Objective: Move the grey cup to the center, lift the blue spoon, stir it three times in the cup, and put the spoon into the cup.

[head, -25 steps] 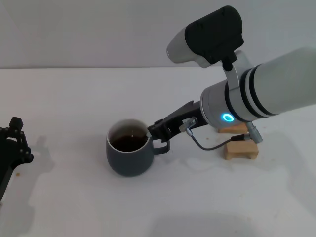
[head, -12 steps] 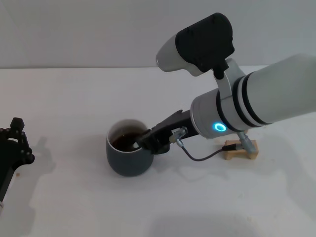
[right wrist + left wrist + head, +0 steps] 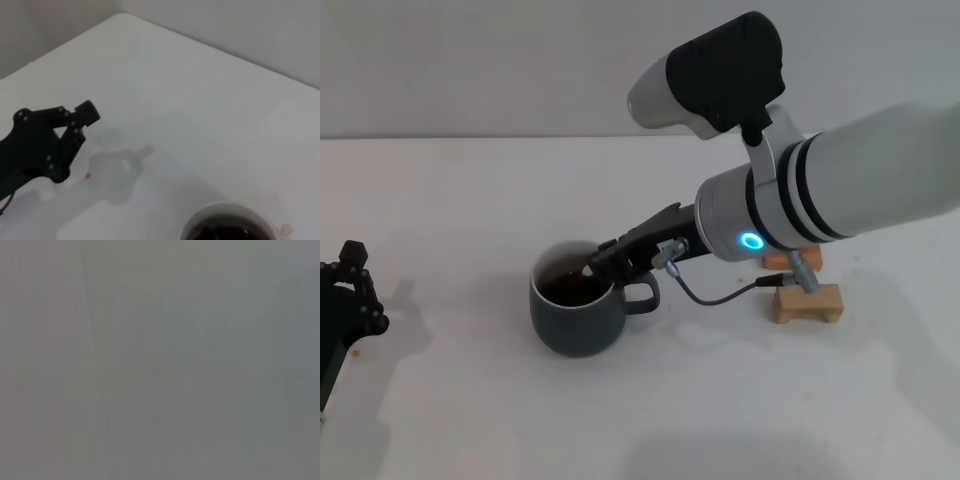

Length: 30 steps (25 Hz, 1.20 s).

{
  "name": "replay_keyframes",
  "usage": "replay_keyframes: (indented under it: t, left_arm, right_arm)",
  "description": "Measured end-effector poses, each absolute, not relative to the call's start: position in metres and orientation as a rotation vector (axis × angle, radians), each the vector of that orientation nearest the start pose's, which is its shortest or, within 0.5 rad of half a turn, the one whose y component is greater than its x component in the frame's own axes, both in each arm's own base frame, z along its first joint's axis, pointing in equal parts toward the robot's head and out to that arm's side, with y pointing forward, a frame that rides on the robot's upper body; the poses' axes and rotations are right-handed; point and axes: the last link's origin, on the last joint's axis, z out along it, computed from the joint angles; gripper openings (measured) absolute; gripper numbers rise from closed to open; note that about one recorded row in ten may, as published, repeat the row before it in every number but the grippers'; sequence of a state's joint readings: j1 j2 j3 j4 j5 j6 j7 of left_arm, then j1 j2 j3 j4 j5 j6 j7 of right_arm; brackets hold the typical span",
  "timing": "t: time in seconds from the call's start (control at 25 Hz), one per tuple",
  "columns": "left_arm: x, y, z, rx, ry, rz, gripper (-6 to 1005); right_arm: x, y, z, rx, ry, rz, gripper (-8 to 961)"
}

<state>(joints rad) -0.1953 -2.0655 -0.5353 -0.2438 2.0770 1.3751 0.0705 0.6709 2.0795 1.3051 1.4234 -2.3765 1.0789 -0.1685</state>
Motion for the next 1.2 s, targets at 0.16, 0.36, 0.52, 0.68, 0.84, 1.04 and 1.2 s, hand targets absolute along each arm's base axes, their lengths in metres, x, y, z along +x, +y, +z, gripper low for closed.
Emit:
replay_keyframes:
  t: [0.16, 0.36, 0.52, 0.68, 0.84, 1.04, 1.2]
  left_arm:
    - [-0.354, 0.242, -0.021, -1.585, -0.409, -0.587, -1]
    - [-0.354, 0.243, -0.02, -1.585, -0.405, -0.586, -1]
    - [-0.354, 0.244, -0.019, -1.585, -0.403, -0.585, -2]
    - [-0.354, 0.244, -0.019, -1.584, -0.403, -0.585, -2]
    - [-0.354, 0.244, -0.019, -1.584, -0.404, -0.585, -1]
    - [-0.355, 0.243, -0.019, -1.583, -0.406, -0.583, -2]
    - [-0.355, 0.242, -0.019, -1.582, -0.408, -0.582, -1]
  right_arm:
    - [0.066, 0.347, -0.081, -2.65, 0.849, 0.037, 151]
    - [0.067, 0.348, -0.081, -2.643, 0.855, 0.052, 184]
    - [0.069, 0.351, -0.078, -2.624, 0.872, 0.077, 211]
    - [0.07, 0.352, -0.077, -2.616, 0.876, 0.09, 280]
    - [0.068, 0.354, -0.074, -2.603, 0.874, 0.122, 364]
    - [0.063, 0.361, -0.063, -2.545, 0.795, 0.257, 361]
    - [0.066, 0.365, -0.049, -2.441, 0.67, 0.427, 359]
